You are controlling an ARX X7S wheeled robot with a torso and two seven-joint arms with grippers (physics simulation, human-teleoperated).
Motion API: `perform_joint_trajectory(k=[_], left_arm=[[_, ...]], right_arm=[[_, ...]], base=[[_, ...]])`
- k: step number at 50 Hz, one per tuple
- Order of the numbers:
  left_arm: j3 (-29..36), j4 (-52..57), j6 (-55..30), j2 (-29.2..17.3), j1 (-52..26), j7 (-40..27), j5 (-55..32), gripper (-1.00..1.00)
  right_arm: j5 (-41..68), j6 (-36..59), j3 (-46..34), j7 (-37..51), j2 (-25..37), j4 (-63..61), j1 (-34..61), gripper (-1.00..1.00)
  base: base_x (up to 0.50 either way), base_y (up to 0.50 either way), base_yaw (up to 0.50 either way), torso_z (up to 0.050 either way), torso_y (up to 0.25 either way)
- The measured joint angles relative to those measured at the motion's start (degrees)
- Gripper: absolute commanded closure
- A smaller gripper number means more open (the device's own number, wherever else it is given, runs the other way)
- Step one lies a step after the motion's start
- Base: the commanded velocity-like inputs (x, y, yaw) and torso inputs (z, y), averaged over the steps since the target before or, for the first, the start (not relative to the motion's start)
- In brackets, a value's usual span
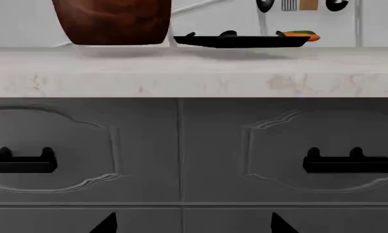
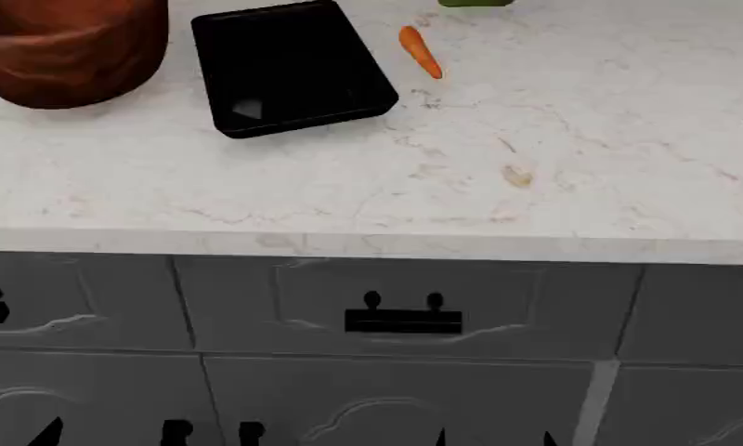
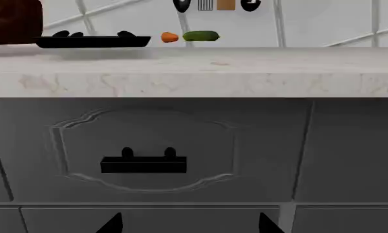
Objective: Place the two vegetables and bowl onto the tray for setting up a vegetable dip station.
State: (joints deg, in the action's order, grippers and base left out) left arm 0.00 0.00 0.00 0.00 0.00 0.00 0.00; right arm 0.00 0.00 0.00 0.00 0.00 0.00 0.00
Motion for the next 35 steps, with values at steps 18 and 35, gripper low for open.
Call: perform_joint_trajectory(k=[18,35], left_arm=[[2.8,-3.7,3.7,-1.9,-0.4,-1.9,-1.8,-1.0],[4.8,1.1,0.1,-4.3,-0.9,-4.0,-3.5,-1.0]], right_arm=[[2.9,0.0,-2.8,2.4,1.9,-2.7,-1.0,-1.0],[6.4,1.5,-5.2,3.4,4.8,-11.1,-1.7,-1.0]], base=[[0.0,0.0,0.0,0.0,0.0],[0.0,0.0,0.0,0.0,0.0]])
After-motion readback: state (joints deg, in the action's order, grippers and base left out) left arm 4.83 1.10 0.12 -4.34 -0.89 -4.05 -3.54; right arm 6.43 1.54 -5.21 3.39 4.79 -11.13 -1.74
